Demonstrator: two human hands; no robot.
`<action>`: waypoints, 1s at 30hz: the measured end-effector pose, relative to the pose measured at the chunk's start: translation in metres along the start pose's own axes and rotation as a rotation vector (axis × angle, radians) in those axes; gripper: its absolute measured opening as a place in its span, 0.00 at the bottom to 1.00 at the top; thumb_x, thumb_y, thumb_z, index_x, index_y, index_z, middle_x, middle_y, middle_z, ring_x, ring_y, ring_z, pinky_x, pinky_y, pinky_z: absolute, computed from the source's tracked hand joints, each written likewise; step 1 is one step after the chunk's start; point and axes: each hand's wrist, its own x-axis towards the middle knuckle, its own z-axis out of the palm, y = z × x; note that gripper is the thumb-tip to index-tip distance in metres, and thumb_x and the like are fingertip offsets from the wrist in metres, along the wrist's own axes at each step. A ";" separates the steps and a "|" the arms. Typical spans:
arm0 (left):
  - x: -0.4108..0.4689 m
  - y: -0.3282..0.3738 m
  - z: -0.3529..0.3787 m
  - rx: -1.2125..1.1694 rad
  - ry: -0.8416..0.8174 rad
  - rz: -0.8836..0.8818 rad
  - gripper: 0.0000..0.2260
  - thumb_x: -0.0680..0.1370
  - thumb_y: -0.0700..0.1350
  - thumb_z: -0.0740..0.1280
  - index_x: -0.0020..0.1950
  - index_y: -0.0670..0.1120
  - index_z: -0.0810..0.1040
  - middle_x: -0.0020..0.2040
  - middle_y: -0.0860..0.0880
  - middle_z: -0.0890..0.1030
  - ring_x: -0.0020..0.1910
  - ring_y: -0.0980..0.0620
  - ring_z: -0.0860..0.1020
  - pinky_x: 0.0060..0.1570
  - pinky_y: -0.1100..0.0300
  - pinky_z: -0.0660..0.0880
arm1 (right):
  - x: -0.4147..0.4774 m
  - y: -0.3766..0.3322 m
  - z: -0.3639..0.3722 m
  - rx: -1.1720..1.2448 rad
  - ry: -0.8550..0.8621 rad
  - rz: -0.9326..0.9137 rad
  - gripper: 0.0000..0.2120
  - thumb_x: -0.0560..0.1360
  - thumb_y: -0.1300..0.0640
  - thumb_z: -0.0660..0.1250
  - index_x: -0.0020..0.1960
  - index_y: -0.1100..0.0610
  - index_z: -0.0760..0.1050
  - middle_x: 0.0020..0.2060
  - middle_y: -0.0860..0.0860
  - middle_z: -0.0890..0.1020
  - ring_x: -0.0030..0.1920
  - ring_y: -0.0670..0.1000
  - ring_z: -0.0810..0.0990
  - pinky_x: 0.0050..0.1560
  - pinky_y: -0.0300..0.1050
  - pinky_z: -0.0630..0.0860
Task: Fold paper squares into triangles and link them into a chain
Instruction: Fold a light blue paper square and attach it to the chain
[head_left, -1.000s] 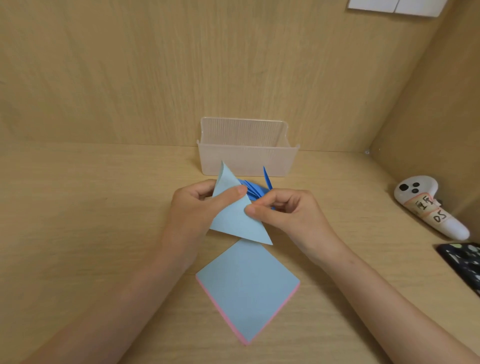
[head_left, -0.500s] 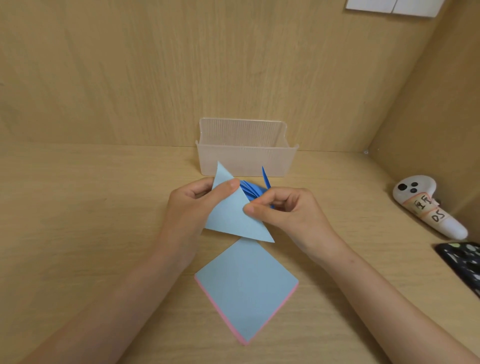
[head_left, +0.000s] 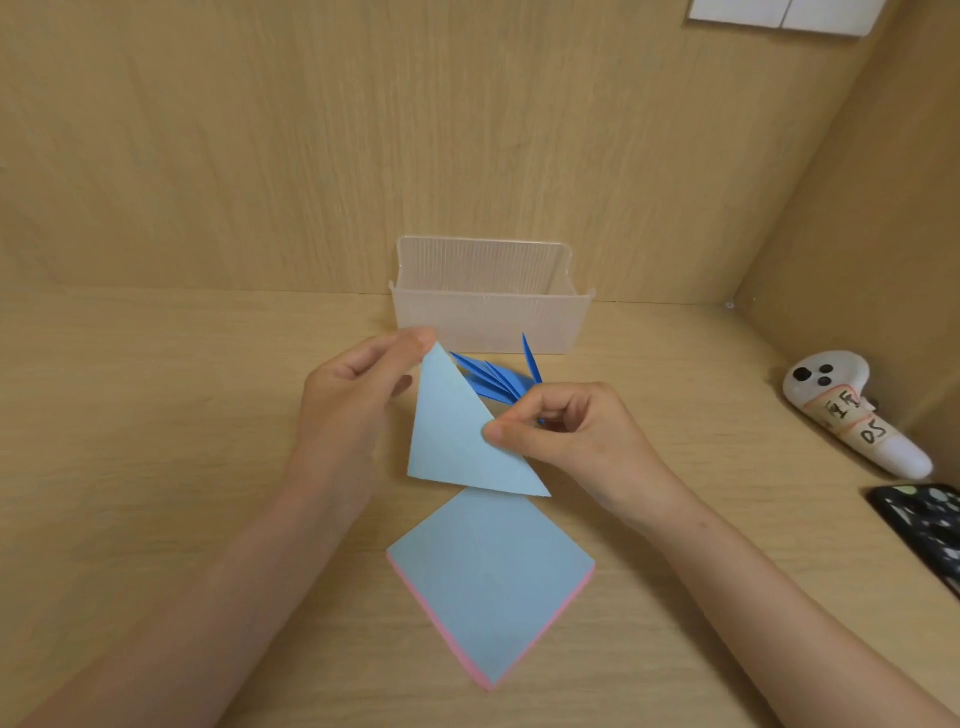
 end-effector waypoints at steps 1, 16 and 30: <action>0.003 0.001 -0.003 0.005 0.034 0.010 0.06 0.71 0.49 0.72 0.45 0.49 0.84 0.45 0.56 0.84 0.49 0.57 0.79 0.56 0.60 0.73 | 0.000 0.000 -0.001 -0.002 0.001 -0.001 0.02 0.69 0.65 0.74 0.38 0.62 0.81 0.37 0.61 0.84 0.38 0.52 0.80 0.43 0.42 0.76; -0.006 0.000 0.006 0.217 -0.267 -0.042 0.12 0.74 0.45 0.70 0.56 0.48 0.80 0.41 0.49 0.86 0.39 0.55 0.84 0.36 0.62 0.80 | 0.001 -0.005 -0.004 0.161 0.081 0.015 0.04 0.72 0.68 0.69 0.38 0.65 0.77 0.24 0.45 0.79 0.23 0.40 0.74 0.27 0.27 0.67; -0.001 0.006 -0.004 0.195 -0.472 -0.126 0.10 0.75 0.43 0.67 0.55 0.48 0.80 0.46 0.48 0.86 0.44 0.54 0.84 0.35 0.66 0.78 | 0.010 0.009 -0.019 -0.196 0.007 -0.298 0.09 0.68 0.61 0.72 0.48 0.54 0.83 0.51 0.51 0.77 0.46 0.46 0.75 0.45 0.38 0.69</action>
